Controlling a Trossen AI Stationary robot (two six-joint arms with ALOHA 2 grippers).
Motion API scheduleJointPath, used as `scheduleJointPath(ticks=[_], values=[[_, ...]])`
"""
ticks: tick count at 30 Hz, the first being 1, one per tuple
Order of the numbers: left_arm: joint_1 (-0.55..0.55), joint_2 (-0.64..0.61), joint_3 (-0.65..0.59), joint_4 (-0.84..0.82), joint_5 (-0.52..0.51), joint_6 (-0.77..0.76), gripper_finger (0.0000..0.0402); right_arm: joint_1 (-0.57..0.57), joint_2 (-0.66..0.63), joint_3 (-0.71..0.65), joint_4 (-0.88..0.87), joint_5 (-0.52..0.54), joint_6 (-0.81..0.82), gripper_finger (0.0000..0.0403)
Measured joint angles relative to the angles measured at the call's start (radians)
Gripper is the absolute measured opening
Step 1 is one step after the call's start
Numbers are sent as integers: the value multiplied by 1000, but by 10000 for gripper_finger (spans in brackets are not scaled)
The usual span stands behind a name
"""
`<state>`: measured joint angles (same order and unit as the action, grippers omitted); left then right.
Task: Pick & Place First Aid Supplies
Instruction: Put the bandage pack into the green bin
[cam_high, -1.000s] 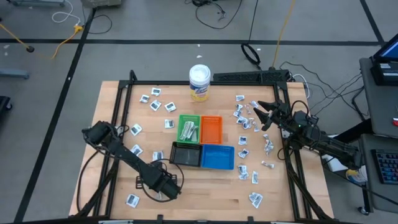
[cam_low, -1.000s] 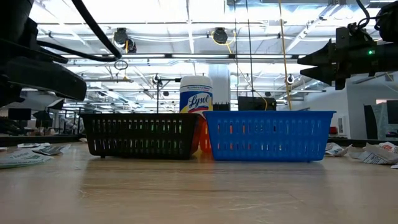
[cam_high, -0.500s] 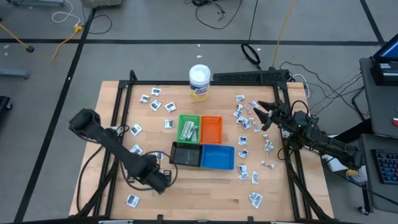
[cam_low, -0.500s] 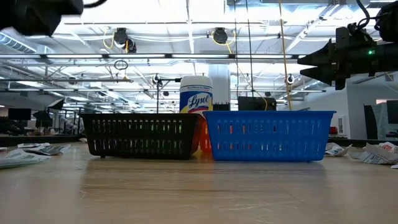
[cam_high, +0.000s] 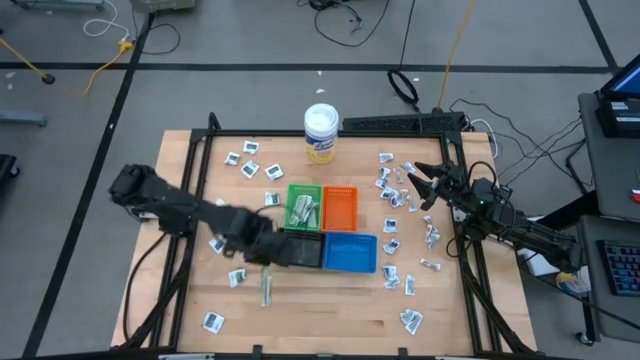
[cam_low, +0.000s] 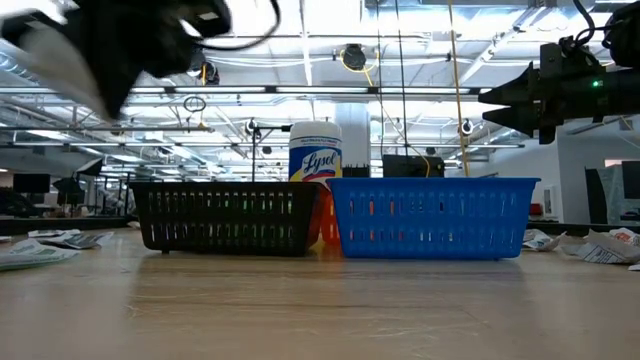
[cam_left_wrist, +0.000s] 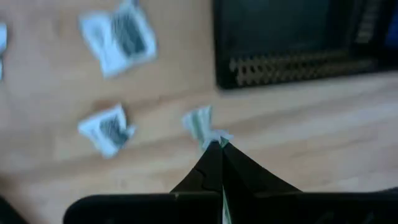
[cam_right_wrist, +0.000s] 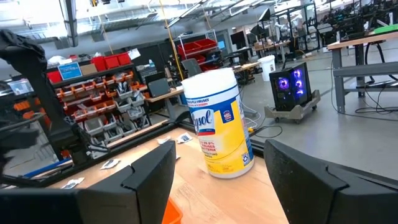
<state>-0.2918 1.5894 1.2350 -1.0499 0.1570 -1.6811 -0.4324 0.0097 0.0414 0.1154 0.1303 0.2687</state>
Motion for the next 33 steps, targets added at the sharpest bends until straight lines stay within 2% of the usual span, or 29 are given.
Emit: scheduleJointPath(ticks=[9,17,24,33], values=[[289,4,1,77,27,259,0,0,0,0,0,0,0,243],[481,66,13,87,91,426,0,0,0,0,0,0,0,242],[564,185,126,83,108,541,0,0,0,0,0,0,0,242],[613,297,277,55,108,619,0,0,0,0,0,0,0,242]])
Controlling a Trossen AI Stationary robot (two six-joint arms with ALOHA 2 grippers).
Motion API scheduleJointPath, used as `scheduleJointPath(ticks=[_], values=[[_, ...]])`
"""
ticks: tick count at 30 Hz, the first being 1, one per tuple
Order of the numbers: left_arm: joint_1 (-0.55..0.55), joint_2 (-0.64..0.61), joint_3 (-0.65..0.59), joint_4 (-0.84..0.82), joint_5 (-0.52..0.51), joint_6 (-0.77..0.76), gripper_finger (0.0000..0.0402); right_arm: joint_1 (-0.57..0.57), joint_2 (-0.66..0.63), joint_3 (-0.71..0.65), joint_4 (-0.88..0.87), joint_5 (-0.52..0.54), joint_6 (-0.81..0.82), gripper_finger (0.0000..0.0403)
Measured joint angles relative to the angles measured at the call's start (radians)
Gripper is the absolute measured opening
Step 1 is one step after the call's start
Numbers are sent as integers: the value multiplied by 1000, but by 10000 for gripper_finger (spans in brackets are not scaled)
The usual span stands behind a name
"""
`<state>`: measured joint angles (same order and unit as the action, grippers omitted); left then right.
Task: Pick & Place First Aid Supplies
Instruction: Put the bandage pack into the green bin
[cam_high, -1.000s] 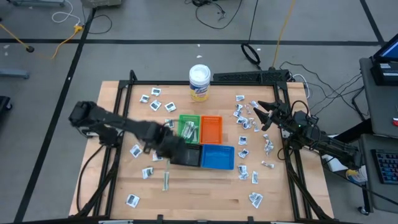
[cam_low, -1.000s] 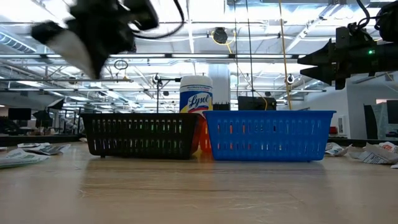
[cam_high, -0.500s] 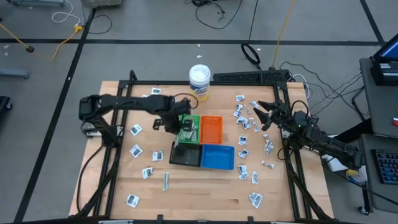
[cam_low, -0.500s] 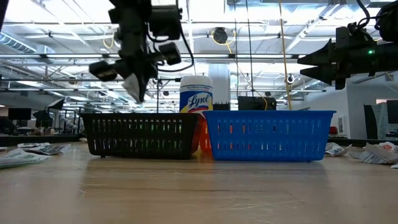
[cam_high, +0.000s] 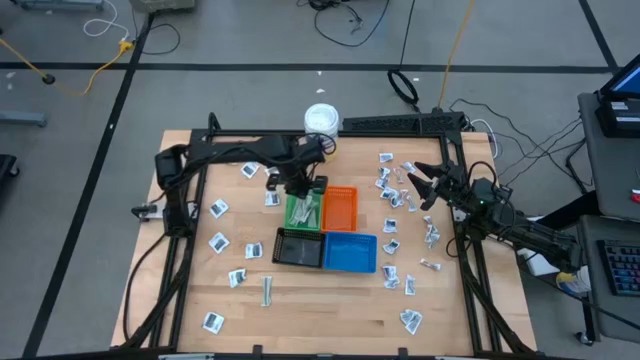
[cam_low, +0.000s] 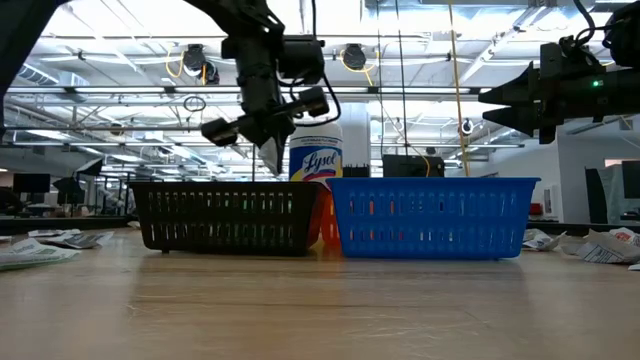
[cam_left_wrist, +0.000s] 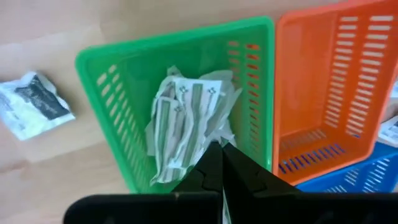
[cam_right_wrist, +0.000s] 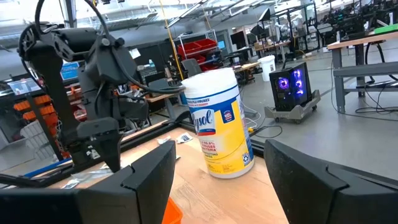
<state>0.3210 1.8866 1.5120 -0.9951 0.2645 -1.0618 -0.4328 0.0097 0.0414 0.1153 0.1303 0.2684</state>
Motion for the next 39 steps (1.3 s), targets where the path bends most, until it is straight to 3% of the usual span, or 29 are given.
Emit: scheduleJointPath(ticks=[12,17,22,31,39], values=[[-58,57,3,-7,-154,-13,0,0,0,0,0,0,0,242],[-77,66,3,5,-161,-5,16,0,0,0,0,0,0,242],[-82,67,3,1,-179,-11,68,0,0,0,0,0,0,242],[-86,64,3,1,-187,-36,216,0,0,0,0,0,0,242],[-87,-9,2,-91,-190,-141,259,0,0,0,0,0,0,242]])
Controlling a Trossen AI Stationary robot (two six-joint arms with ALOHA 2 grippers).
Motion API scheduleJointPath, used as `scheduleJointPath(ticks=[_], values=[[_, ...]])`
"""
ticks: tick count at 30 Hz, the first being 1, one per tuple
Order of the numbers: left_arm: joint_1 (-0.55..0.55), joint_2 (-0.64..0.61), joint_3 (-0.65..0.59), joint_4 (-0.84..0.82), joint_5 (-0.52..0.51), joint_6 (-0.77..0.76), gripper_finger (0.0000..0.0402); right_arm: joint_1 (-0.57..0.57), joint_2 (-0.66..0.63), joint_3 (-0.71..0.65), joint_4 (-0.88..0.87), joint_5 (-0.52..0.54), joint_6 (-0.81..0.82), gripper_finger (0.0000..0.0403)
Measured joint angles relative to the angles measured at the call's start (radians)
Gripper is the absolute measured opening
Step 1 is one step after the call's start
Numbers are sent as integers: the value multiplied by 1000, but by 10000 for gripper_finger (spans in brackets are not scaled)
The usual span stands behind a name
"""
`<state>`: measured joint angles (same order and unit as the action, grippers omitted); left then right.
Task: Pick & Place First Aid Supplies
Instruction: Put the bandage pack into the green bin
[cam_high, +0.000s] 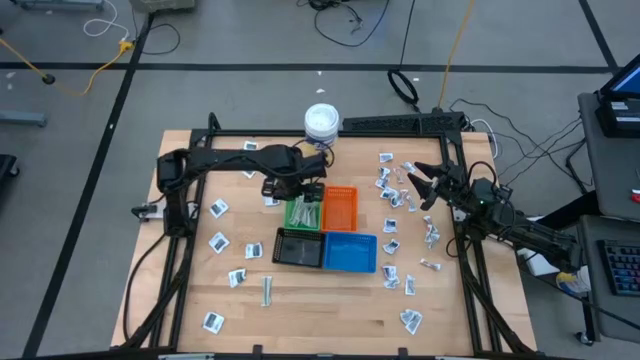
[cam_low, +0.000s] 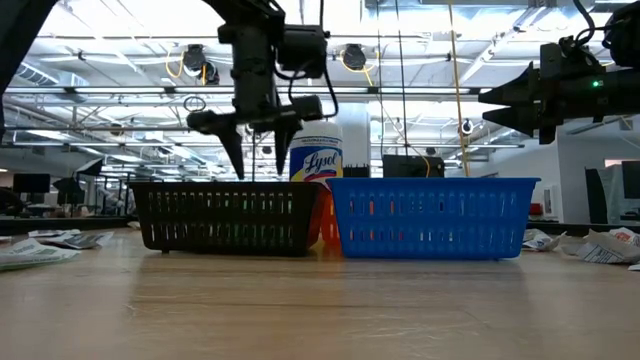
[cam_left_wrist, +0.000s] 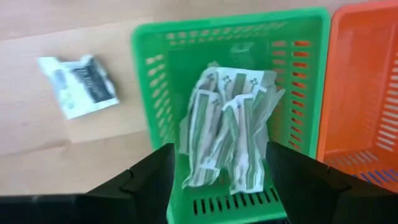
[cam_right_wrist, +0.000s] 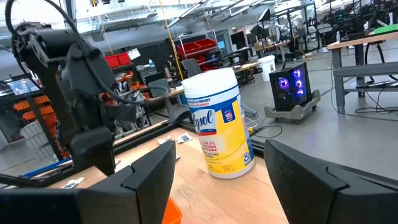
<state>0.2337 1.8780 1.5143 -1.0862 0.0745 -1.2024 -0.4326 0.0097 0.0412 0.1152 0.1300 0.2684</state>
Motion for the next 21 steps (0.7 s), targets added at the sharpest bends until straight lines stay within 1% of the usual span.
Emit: scheduleJointPath(ticks=[4,7,10,15,21], values=[[-3,-40,0,-65,-9,-34,252,0,0,0,-1,0,0,242],[-16,-72,-3,-108,-36,-67,244,0,0,0,0,0,0,242],[-42,-116,-40,-107,-51,-118,236,0,0,0,0,0,0,242],[-142,-164,-125,-92,-47,-248,235,0,0,0,0,0,0,243],[-284,-192,-189,-85,-29,-400,254,0,0,0,0,0,0,243]])
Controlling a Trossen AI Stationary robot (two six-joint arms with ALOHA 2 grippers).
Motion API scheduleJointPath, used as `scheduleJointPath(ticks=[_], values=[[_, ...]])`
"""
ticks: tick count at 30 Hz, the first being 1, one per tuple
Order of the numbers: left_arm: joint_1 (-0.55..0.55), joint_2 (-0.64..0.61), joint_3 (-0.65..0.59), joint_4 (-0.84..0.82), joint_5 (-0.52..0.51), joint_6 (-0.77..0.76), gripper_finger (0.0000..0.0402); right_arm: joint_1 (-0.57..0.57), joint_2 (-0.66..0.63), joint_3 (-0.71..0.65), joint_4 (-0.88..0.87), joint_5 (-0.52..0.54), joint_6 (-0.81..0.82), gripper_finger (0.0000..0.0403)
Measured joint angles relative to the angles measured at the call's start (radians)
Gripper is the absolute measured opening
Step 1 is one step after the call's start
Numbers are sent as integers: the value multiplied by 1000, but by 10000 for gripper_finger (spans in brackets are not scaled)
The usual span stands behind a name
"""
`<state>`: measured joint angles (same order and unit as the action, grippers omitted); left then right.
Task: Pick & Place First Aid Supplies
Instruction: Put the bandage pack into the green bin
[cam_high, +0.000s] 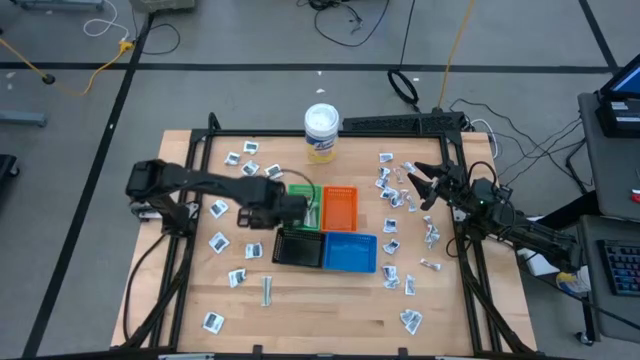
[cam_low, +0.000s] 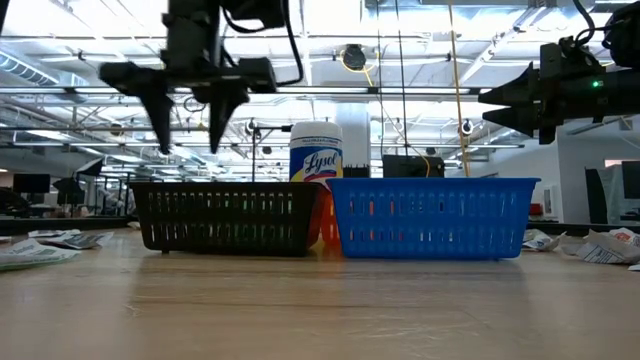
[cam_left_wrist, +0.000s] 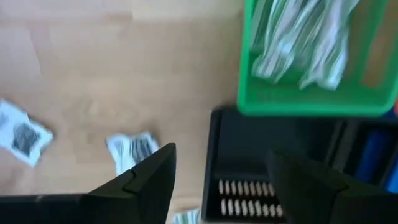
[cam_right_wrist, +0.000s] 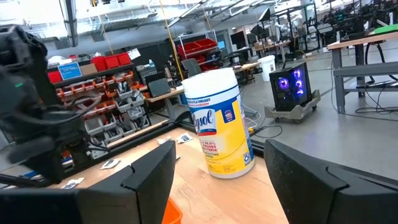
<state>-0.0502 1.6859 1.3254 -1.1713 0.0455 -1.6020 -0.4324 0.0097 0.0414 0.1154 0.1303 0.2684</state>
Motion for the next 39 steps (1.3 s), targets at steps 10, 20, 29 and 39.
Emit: scheduleJointPath(ticks=[10,20,29,39], values=[[-237,0,-11,22,34,-246,275,0,0,0,0,0,0,243],[-414,0,-11,77,41,-477,278,0,0,0,0,0,0,242],[-454,86,-11,128,59,-525,271,0,0,0,0,0,0,242],[-464,185,-67,303,60,-514,248,0,0,0,0,0,0,242]])
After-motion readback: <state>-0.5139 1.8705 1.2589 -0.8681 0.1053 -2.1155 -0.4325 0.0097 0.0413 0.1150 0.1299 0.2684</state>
